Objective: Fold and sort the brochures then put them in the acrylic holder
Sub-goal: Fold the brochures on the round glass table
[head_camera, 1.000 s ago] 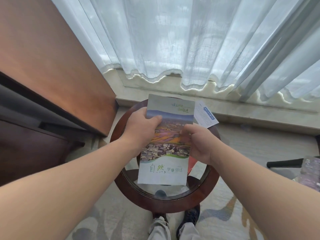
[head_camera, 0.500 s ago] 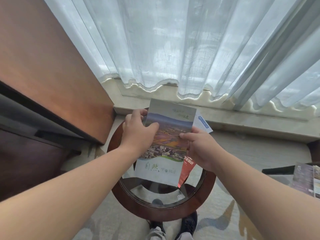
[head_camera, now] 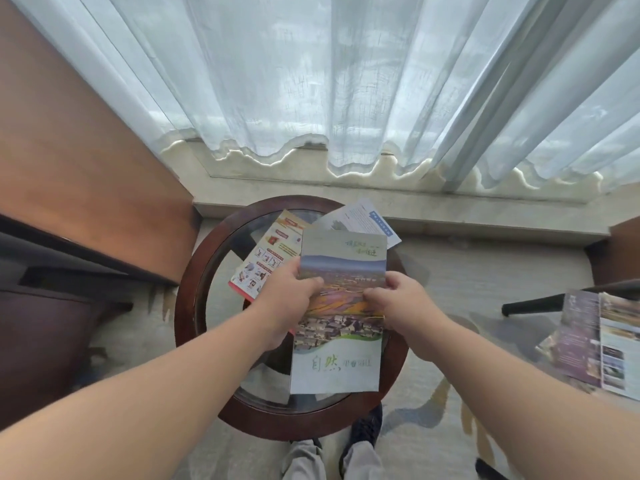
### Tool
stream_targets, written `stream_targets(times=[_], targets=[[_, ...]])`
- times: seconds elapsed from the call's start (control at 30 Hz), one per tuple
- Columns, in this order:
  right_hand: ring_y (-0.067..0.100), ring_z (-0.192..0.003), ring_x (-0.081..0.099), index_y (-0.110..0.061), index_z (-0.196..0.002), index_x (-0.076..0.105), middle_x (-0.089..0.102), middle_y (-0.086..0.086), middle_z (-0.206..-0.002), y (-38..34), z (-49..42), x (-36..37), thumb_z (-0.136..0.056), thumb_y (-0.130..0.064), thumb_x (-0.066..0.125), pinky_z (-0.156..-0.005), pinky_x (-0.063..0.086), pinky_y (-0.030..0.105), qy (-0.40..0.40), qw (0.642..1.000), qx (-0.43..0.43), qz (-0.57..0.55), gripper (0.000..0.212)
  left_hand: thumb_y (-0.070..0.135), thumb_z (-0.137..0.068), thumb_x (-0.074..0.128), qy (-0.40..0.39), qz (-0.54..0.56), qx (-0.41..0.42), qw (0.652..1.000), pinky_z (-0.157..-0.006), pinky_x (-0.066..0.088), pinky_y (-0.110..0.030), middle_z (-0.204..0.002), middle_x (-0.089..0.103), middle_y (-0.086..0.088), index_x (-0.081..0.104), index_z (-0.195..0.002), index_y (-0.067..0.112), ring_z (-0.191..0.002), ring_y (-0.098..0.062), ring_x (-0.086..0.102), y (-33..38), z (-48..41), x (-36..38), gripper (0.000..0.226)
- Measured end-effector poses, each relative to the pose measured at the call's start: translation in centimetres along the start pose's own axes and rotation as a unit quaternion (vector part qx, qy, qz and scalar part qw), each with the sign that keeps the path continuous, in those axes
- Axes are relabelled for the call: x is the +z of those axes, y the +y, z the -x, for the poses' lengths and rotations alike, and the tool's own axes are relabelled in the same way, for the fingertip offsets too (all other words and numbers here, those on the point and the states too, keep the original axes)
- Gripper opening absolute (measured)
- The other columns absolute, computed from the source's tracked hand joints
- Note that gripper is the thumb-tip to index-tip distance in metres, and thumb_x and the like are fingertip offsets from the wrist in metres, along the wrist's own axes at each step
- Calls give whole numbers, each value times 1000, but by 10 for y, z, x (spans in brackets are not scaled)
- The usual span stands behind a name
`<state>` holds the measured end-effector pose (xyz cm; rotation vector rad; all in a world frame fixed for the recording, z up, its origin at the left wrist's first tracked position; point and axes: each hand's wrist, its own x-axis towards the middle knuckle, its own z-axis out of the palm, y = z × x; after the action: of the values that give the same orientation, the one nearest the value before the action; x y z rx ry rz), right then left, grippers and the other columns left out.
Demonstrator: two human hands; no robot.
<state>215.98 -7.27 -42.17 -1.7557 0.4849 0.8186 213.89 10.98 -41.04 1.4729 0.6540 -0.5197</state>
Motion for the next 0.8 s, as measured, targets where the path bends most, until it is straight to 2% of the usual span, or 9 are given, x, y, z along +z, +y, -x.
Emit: stream_targets(times=[0.07,0.17,0.37,0.43,0.47,0.53,0.6,0.67,0.8], targets=[[18,-82,72,-24,-96,64,73,-1,-93,11,-3,-5,-93,-19,61,-76,62,44,21,999,-1,50,7,15,-95,56,6,-138,-1,990,-73,59,-37,-104,70,-1,57,-114,26,-90,-20,69,-14,-8,6,22],[18,-82,68,-24,-93,58,69,-2,-90,28,-8,-10,-93,-21,60,-75,60,43,52,990,5,128,4,24,-93,58,28,-376,43,925,-80,53,-36,-106,63,3,49,-113,27,-92,-19,61,-32,-17,14,22],[19,-85,62,-25,-102,54,65,-2,-98,73,-29,-23,-91,-17,53,-69,52,34,81,967,44,236,14,27,-94,50,-24,-459,38,887,-68,50,-36,-97,61,0,44,-105,24,-82,-20,59,-60,-41,40,12],[19,-83,61,-27,-98,53,64,-2,-96,86,-36,-30,-92,-17,53,-70,51,35,91,962,63,248,12,27,-94,47,-31,-498,51,865,-78,51,-39,-106,58,-1,47,-111,23,-93,-21,57,-68,-49,47,18],[20,-82,60,-27,-94,51,63,-1,-94,92,-39,-33,-93,-16,53,-70,51,36,92,959,71,258,11,28,-93,47,-23,-543,73,837,-89,49,-41,-118,55,-4,47,-120,21,-107,-23,52,-74,-54,50,28],[22,-81,61,-25,-89,49,63,2,-92,99,-47,-38,-94,-16,54,-72,52,38,94,953,84,274,11,32,-95,43,-15,-628,117,769,-111,30,-47,-151,32,-9,31,-144,21,-139,-29,27,-84,-66,52,52],[24,-83,62,-24,-93,51,63,1,-94,104,-55,-40,-94,-16,55,-72,52,38,96,951,87,281,9,42,-98,38,-45,-674,100,730,-117,10,-55,-164,-2,-5,3,-154,29,-150,-31,-4,-93,-75,50,67],[23,-82,62,-25,-98,52,64,0,-94,107,-60,-40,-94,-18,55,-68,51,35,97,950,89,281,9,51,-98,33,-61,-695,41,716,-116,6,-61,-163,-16,-5,-10,-153,34,-149,-33,-14,-105,-81,40,72],[16,-73,56,-22,-94,53,63,1,-93,110,-69,-33,-94,-19,56,-54,38,28,98,952,85,278,4,57,-97,31,-29,-686,-48,726,-113,15,-65,-160,-27,-3,-22,-151,35,-149,-34,-13,-126,-78,7,79]])
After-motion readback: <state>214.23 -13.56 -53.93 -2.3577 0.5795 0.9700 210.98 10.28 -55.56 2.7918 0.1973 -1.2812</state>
